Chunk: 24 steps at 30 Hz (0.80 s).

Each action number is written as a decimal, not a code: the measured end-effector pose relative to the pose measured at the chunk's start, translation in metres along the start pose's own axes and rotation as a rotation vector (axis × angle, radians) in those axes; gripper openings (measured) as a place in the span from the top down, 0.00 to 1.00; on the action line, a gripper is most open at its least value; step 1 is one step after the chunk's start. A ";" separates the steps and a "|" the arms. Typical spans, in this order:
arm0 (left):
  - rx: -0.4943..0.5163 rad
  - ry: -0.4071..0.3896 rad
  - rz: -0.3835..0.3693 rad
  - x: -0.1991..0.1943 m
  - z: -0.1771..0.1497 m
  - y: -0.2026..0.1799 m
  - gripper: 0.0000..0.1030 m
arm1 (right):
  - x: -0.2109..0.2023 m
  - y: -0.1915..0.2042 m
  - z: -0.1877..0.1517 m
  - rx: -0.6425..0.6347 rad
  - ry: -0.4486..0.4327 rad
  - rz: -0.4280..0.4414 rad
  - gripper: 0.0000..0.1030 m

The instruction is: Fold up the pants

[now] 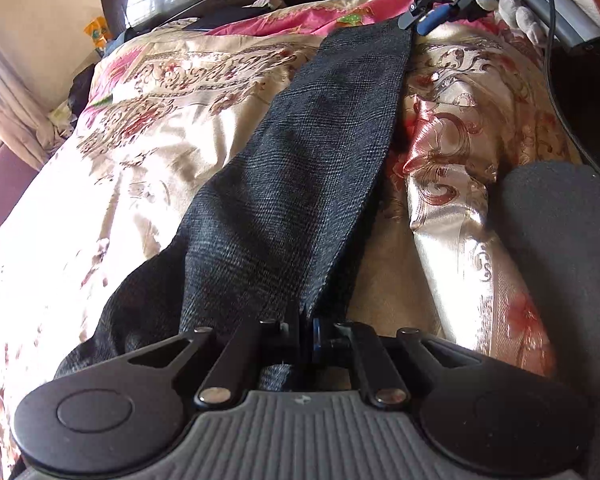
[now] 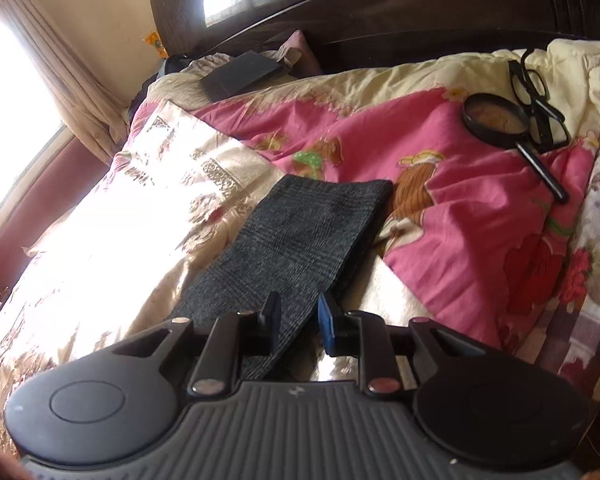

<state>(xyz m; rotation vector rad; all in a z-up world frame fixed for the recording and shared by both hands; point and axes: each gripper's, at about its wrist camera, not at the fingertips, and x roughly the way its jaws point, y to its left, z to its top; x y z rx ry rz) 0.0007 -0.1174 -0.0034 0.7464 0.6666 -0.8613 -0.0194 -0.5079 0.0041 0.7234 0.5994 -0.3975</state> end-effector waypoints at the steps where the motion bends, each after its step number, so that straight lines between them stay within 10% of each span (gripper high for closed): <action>1: -0.009 0.002 0.007 -0.006 -0.004 0.003 0.74 | -0.001 0.005 -0.005 0.000 0.015 0.007 0.74; 7: -0.134 -0.012 0.074 -0.049 -0.040 0.043 0.72 | -0.024 0.069 -0.029 -0.218 -0.012 0.062 0.74; 12: -0.228 -0.047 0.068 -0.083 -0.068 0.079 0.70 | 0.001 0.193 -0.082 -0.627 0.199 0.348 0.75; 18: -0.289 -0.031 -0.121 -0.099 -0.097 0.089 0.65 | 0.064 0.305 -0.138 -0.851 0.410 0.569 0.75; 24: -0.380 -0.123 -0.019 -0.089 -0.103 0.119 0.64 | 0.125 0.356 -0.172 -0.909 0.626 0.687 0.67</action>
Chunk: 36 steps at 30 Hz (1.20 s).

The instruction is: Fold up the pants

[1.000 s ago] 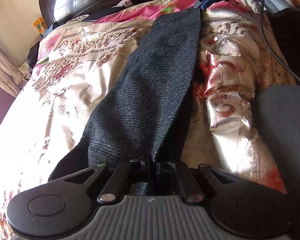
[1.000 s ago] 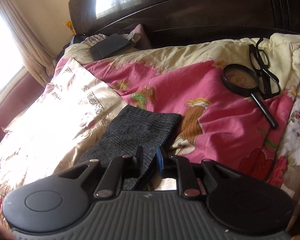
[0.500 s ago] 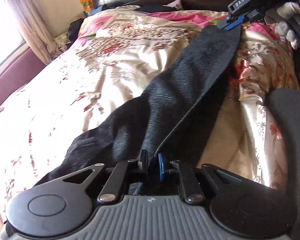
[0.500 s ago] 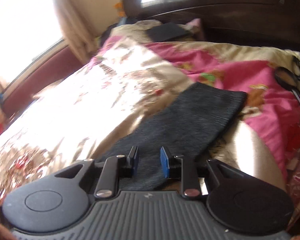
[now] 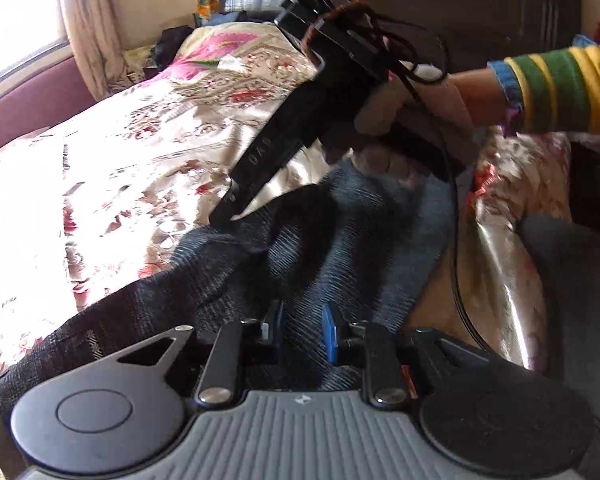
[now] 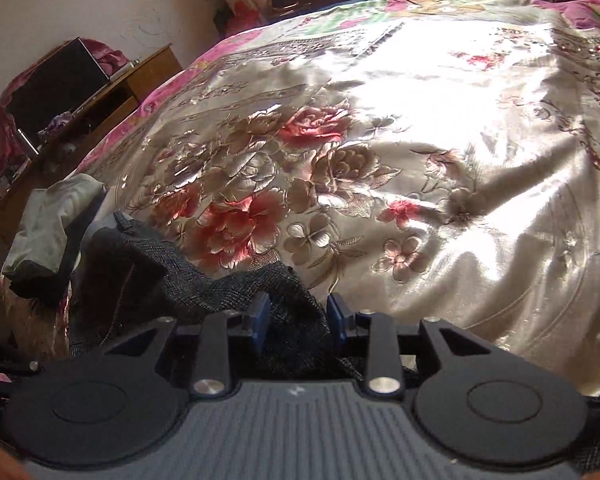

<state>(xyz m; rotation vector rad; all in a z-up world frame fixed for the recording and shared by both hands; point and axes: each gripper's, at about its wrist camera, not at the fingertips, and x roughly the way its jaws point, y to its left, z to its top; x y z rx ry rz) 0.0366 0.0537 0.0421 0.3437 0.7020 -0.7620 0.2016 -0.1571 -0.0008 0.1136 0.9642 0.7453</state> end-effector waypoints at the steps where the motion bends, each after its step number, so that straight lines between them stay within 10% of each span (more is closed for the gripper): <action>1: -0.019 -0.007 0.027 0.005 0.000 0.007 0.64 | 0.008 -0.001 0.003 -0.010 0.032 0.026 0.66; 8: -0.062 0.041 0.179 0.017 -0.025 0.044 0.64 | 0.010 -0.005 0.016 -0.015 0.107 0.191 0.84; 12: -0.098 0.023 0.207 0.012 -0.035 0.058 0.63 | 0.015 -0.005 0.023 -0.103 0.081 0.086 0.77; 20: -0.145 0.012 0.239 0.009 -0.045 0.077 0.62 | 0.041 -0.021 0.027 -0.049 0.197 0.226 0.68; 36: -0.144 0.027 0.294 0.010 -0.045 0.078 0.65 | 0.038 -0.017 0.030 0.089 0.050 0.245 0.90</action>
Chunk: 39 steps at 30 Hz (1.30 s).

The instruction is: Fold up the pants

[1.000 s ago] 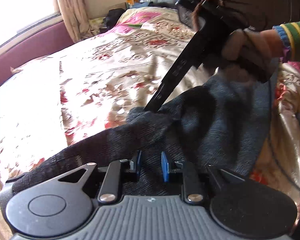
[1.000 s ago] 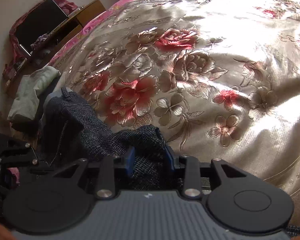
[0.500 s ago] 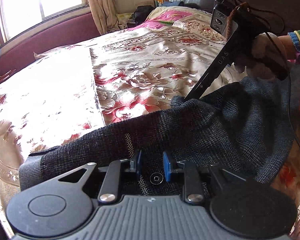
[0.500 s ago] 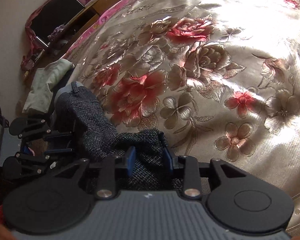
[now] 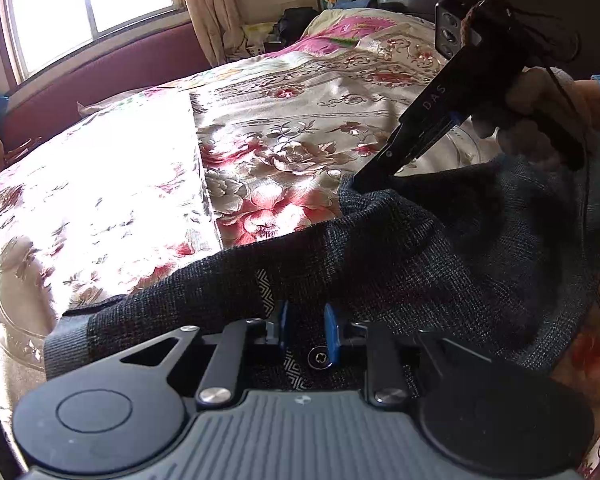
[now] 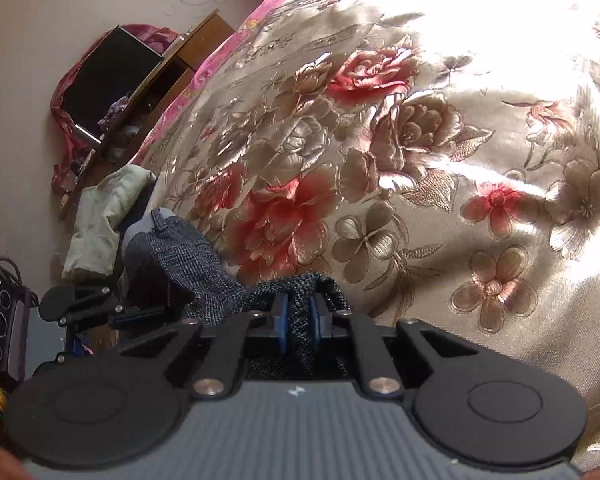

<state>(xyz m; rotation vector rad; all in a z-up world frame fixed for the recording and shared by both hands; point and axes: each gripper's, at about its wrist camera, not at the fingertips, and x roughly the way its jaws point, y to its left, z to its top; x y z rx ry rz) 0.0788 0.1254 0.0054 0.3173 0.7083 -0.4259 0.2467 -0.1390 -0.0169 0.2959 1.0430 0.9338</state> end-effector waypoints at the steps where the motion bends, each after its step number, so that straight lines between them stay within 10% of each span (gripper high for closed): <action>1: 0.002 -0.002 0.022 0.001 0.000 0.000 0.65 | -0.001 0.003 0.003 -0.012 -0.025 -0.025 0.91; 7: 0.062 0.036 0.127 0.000 -0.008 -0.002 0.65 | 0.015 -0.006 -0.001 0.014 -0.036 -0.148 0.88; 13: 0.064 0.051 0.245 -0.019 -0.005 0.000 0.60 | -0.065 0.027 -0.035 -0.022 -0.238 -0.281 0.76; 21: 0.082 -0.093 0.049 -0.027 0.020 -0.050 0.60 | -0.115 0.028 -0.127 0.057 -0.191 -0.438 0.76; 28: 0.263 0.050 0.003 0.020 0.014 -0.111 0.59 | -0.186 -0.036 -0.178 0.284 -0.311 -0.708 0.79; 39: 0.358 0.044 -0.068 0.053 0.068 -0.189 0.58 | -0.266 -0.084 -0.240 0.475 -0.564 -0.670 0.91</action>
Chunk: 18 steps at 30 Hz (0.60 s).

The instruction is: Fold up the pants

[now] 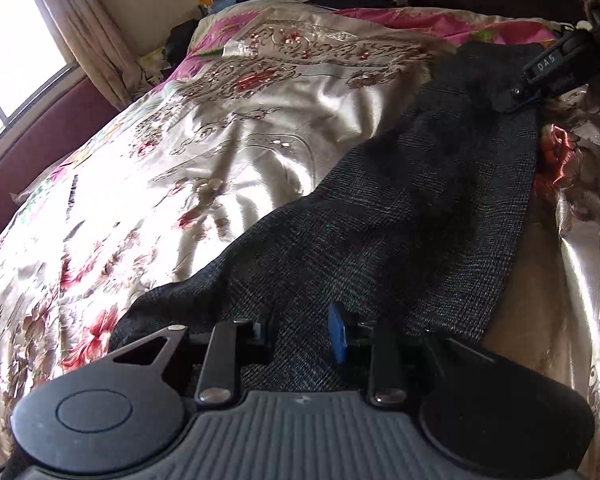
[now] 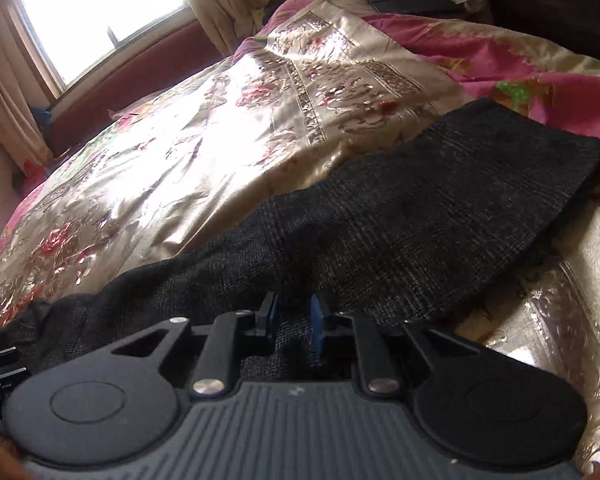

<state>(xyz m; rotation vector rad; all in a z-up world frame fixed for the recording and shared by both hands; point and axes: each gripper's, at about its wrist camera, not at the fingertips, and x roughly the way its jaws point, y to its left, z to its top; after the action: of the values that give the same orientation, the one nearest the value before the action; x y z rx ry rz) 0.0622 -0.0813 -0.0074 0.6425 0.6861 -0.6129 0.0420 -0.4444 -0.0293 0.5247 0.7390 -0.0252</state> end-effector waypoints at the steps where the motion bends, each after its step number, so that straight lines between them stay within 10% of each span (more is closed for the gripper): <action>1: 0.032 0.010 0.017 0.008 0.005 -0.008 0.59 | -0.004 -0.004 0.002 0.023 -0.014 0.013 0.91; 4: 0.042 0.003 0.003 0.012 0.023 -0.015 0.61 | -0.031 -0.017 0.006 0.028 -0.101 -0.056 0.78; 18: 0.153 -0.092 -0.191 0.022 0.074 -0.095 0.58 | -0.046 -0.098 0.014 0.361 -0.237 -0.174 0.79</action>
<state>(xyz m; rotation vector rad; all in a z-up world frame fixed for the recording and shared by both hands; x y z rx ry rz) 0.0383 -0.2013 -0.0094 0.6901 0.6224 -0.8730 -0.0030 -0.5440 -0.0350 0.7850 0.5468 -0.3823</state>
